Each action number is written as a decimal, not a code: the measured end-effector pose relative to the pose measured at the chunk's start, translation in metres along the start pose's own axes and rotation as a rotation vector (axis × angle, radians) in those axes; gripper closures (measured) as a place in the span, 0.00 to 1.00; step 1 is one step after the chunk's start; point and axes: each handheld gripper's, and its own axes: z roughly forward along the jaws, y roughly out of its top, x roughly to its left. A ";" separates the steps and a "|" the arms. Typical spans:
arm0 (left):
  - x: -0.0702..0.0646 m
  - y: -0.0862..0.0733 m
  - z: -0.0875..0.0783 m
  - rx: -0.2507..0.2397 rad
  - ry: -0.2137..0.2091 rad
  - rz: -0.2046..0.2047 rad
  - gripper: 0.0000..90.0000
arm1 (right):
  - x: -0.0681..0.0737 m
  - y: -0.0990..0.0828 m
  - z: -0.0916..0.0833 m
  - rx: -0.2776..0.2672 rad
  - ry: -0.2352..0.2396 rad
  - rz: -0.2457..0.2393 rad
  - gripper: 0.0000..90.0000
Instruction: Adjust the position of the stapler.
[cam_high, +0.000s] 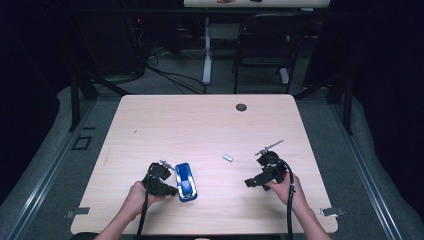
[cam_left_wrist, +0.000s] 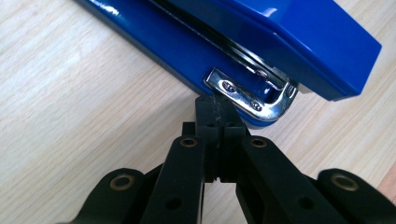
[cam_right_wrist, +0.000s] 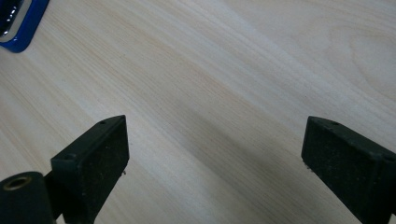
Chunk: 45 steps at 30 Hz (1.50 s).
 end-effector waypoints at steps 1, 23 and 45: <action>-0.001 0.001 0.001 -0.004 0.000 0.007 1.00 | 0.000 0.000 0.000 -0.001 -0.008 -0.007 0.10; -0.016 0.028 0.020 -0.038 -0.061 0.084 0.97 | 0.001 0.001 -0.009 -0.091 0.027 0.000 0.13; -0.030 0.050 0.017 -0.031 -0.119 0.135 0.58 | 0.004 0.003 -0.008 -0.132 0.033 -0.015 0.13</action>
